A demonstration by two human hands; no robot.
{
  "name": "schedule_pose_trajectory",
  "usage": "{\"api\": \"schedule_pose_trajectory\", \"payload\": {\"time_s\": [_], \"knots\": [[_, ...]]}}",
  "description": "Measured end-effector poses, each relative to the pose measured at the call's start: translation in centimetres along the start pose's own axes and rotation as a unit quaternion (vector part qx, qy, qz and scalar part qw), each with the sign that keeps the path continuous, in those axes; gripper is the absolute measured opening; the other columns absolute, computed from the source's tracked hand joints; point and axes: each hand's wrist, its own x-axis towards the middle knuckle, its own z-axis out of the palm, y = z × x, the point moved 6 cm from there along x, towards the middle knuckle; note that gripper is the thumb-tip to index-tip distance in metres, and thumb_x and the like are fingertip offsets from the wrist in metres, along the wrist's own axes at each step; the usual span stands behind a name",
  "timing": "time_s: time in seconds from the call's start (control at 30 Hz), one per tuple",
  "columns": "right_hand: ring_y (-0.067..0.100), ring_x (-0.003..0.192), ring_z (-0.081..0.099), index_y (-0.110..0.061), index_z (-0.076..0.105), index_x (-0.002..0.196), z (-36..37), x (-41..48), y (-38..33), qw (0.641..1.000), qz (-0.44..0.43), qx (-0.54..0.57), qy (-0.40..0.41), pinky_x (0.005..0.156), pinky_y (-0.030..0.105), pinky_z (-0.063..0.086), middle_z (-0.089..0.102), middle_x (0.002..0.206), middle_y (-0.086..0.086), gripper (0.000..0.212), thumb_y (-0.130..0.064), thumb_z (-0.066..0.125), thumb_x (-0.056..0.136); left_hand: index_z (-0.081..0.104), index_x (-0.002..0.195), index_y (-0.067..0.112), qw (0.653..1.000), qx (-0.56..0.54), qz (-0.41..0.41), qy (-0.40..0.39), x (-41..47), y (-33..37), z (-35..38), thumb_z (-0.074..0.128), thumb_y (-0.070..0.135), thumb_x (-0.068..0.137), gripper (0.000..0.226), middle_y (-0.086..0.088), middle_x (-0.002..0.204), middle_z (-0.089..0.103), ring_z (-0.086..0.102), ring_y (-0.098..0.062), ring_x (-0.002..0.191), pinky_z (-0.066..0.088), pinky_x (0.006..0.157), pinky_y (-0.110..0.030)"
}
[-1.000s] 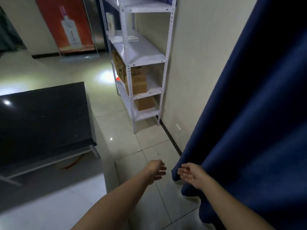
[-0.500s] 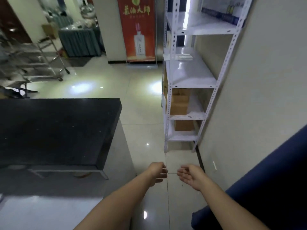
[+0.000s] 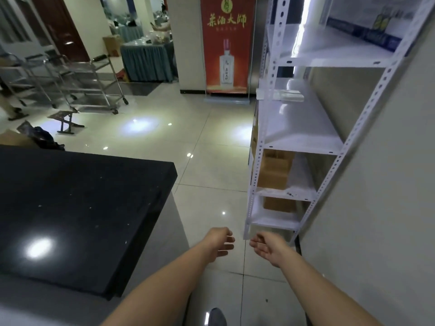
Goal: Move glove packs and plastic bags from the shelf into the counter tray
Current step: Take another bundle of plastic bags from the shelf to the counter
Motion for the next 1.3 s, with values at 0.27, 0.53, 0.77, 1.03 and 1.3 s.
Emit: {"api": "schedule_pose_trajectory", "payload": {"time_s": [0.27,0.53,0.77,1.03,1.3], "knots": [[0.017,0.064,0.071,-0.006,0.060,0.078,6.6,7.7,-12.2,0.999,-0.024,-0.018,0.027,0.062,0.029,0.054,0.075,0.084,0.015,0.024,-0.014,0.050,0.098,0.058,0.107,0.011,0.999,-0.015,0.040,-0.012,8.7,12.5,-4.4,0.038,0.013,0.099,0.022,-0.009,0.097,0.075,0.067,-0.017,0.072,0.049,0.071,-0.027],[0.027,0.083,0.069,-0.001,0.059,0.090,13.7,14.2,-24.0,0.998,-0.063,0.014,0.005,0.084,0.037,0.055,0.069,0.087,0.018,0.017,-0.005,0.046,0.100,0.055,0.096,0.010,0.994,-0.038,0.095,0.026,16.5,24.8,-10.1,0.035,0.007,0.100,0.020,-0.013,0.088,0.070,0.065,-0.019,0.069,0.045,0.063,-0.024],[0.024,0.077,0.068,-0.001,0.059,0.100,18.7,23.0,-31.9,0.996,-0.084,0.022,-0.014,0.073,0.032,0.057,0.071,0.091,0.018,0.013,-0.006,0.048,0.098,0.050,0.074,0.011,0.993,-0.039,0.103,0.049,23.7,32.9,-13.6,0.034,-0.002,0.097,0.031,-0.015,0.085,0.056,0.054,-0.018,0.062,0.037,0.055,-0.022],[0.024,0.078,0.068,0.002,0.058,0.107,25.4,33.0,-42.1,0.995,-0.088,-0.010,-0.041,0.066,0.030,0.054,0.071,0.090,0.018,0.021,-0.013,0.047,0.097,0.062,0.105,0.002,0.990,-0.084,0.077,0.087,32.0,42.6,-17.1,0.043,0.012,0.098,0.022,-0.014,0.091,0.075,0.068,-0.021,0.071,0.051,0.065,-0.027],[0.023,0.067,0.068,0.004,0.059,0.109,30.9,41.3,-52.7,0.993,-0.117,-0.004,-0.020,0.060,0.028,0.055,0.073,0.077,0.016,0.024,-0.011,0.048,0.094,0.064,0.106,0.007,0.988,-0.082,0.090,0.096,39.5,52.8,-20.7,0.048,0.017,0.096,0.021,-0.007,0.094,0.071,0.065,-0.022,0.076,0.047,0.067,-0.028]]}}
